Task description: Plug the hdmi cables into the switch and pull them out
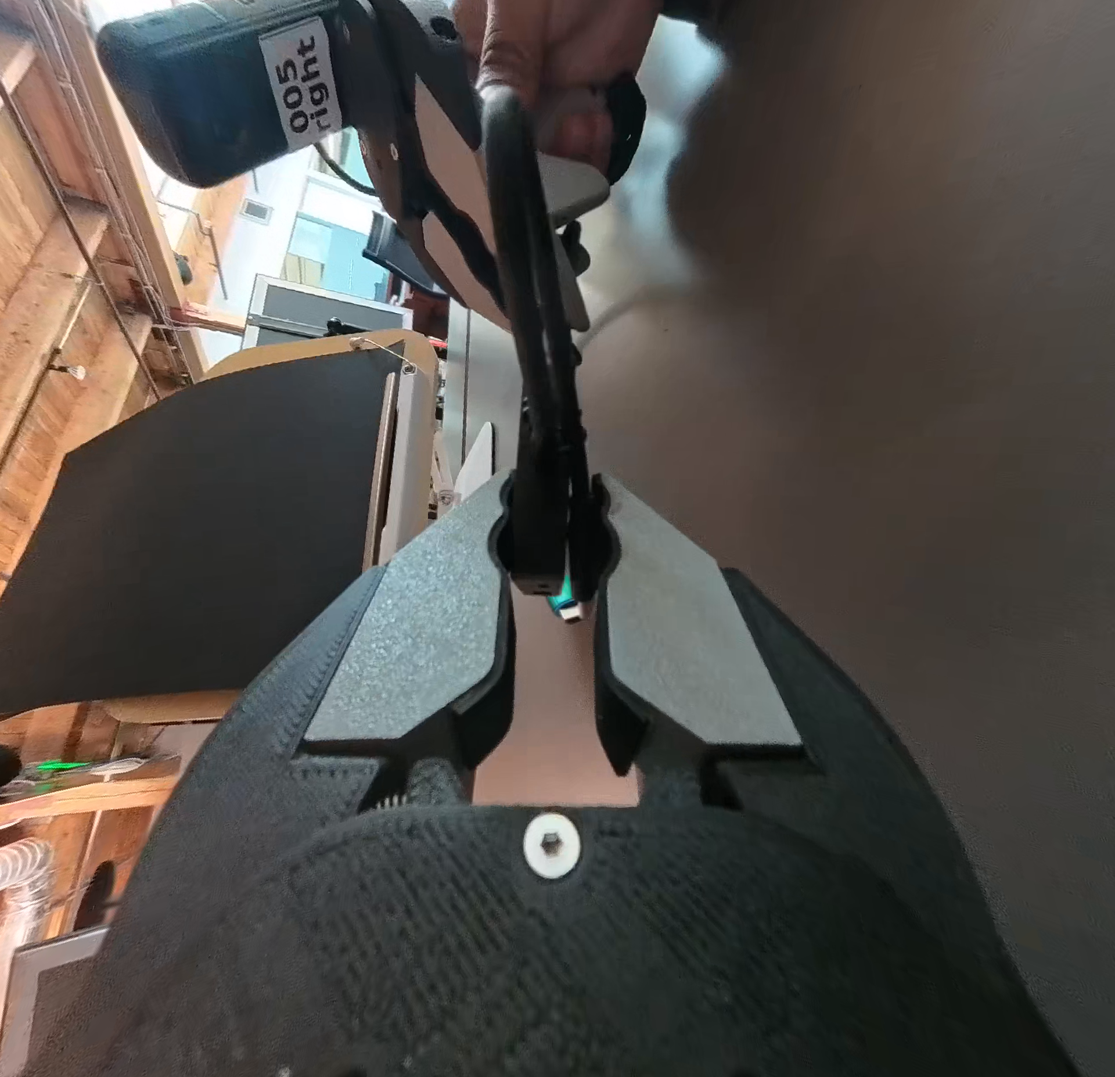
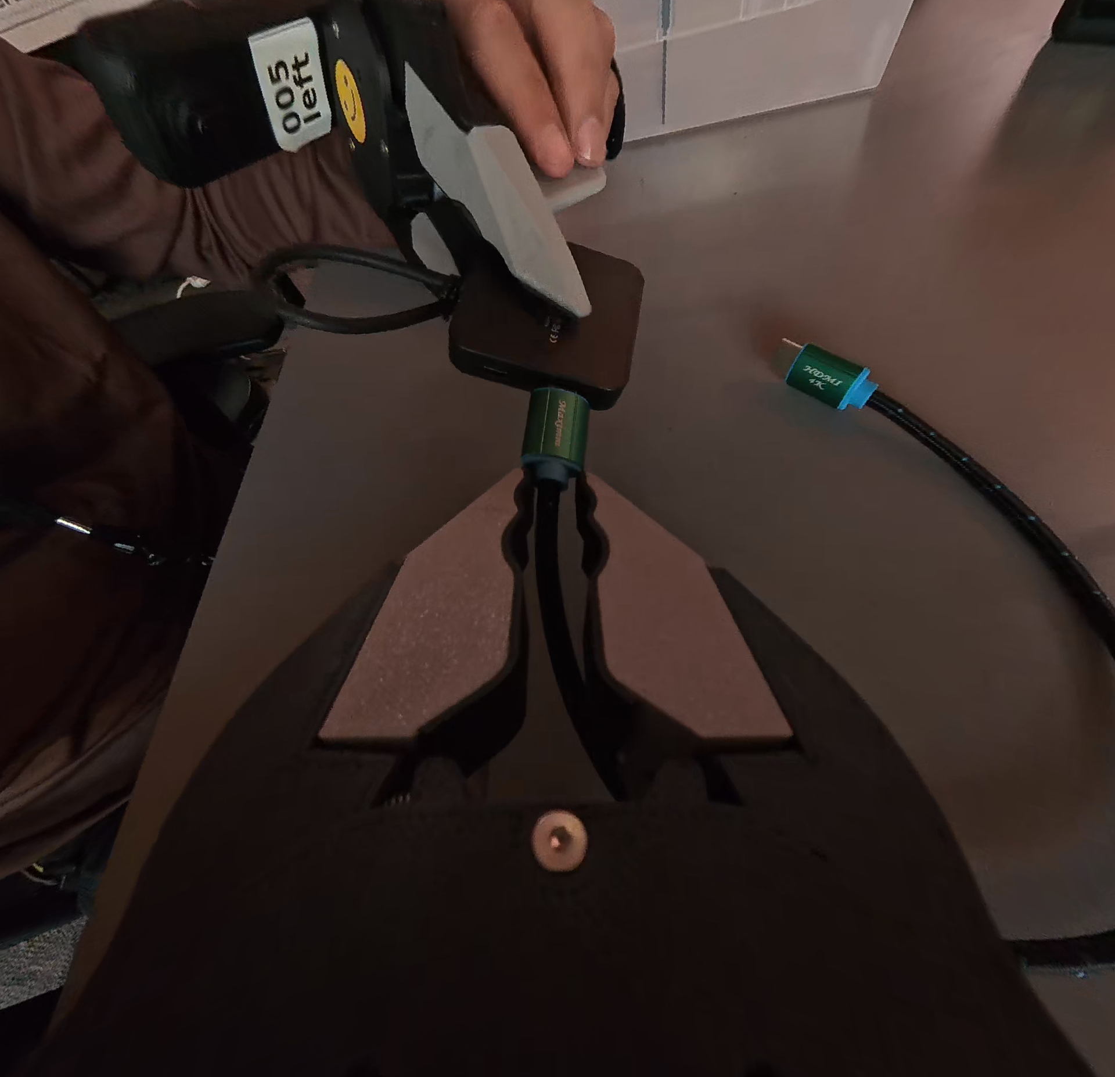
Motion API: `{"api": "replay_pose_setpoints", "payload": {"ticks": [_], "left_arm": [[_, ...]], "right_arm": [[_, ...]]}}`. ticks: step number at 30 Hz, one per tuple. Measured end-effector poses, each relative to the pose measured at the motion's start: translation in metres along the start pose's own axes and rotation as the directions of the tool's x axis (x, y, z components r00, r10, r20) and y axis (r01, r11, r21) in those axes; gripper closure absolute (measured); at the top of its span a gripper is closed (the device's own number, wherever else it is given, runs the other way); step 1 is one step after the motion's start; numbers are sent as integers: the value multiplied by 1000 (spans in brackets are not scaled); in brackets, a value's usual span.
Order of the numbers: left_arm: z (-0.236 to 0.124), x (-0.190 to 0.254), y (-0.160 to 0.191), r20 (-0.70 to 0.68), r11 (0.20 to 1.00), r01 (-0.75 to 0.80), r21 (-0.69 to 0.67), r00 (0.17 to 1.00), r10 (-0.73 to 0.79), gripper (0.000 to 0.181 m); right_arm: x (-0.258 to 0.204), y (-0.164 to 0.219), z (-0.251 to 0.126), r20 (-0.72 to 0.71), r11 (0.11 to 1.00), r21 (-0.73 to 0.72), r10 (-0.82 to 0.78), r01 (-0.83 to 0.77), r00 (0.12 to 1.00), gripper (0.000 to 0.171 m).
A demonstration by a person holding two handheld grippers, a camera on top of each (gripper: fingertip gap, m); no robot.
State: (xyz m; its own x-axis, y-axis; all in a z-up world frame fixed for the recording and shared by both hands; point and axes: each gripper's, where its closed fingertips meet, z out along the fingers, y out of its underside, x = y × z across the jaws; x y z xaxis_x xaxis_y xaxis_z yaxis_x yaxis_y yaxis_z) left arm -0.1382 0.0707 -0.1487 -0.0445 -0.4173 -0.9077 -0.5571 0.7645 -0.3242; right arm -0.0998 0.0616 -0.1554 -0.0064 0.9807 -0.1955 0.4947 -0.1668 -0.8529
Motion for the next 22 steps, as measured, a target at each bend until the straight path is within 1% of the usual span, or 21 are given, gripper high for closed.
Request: {"api": "replay_pose_setpoints", "payload": {"ticks": [4, 7, 10, 12, 16, 17, 20, 22], "left_arm": [[5, -1, 6, -13, 997, -39, -64, 999, 38, 161], [5, 5, -13, -54, 999, -7, 44, 998, 9, 162], [7, 12, -14, -89, 997, 2, 73, 996, 4, 162], [5, 13, -16, -111, 992, 67, 111, 992, -55, 162], [-3, -7, -30, -99, 946, 243, 214, 969, -226, 162], [-4, -7, -31, -98, 944, 254, 211, 966, -238, 161], [-1, -5, -25, -47, 965, 207, 160, 978, -202, 160], [0, -2, -17, -51, 971, 210, 117, 977, -205, 156]], "right_arm": [[3, 4, 0, -19, 1000, -19, -3, 3, 1000, 160], [1, 9, 2, 10, 999, -34, 1, -1, 1000, 161], [3, 17, 6, 14, 998, -57, -3, 4, 1000, 161], [-1, 17, 7, 45, 999, -48, -9, 11, 999, 160], [-7, -6, -5, 143, 993, 94, 54, -68, 988, 161], [-6, -6, -6, 150, 992, 102, 64, -80, 987, 161], [-3, -5, -6, 158, 988, 108, 94, -112, 983, 160], [-3, -7, -8, 180, 984, 123, 104, -127, 978, 160]]}}
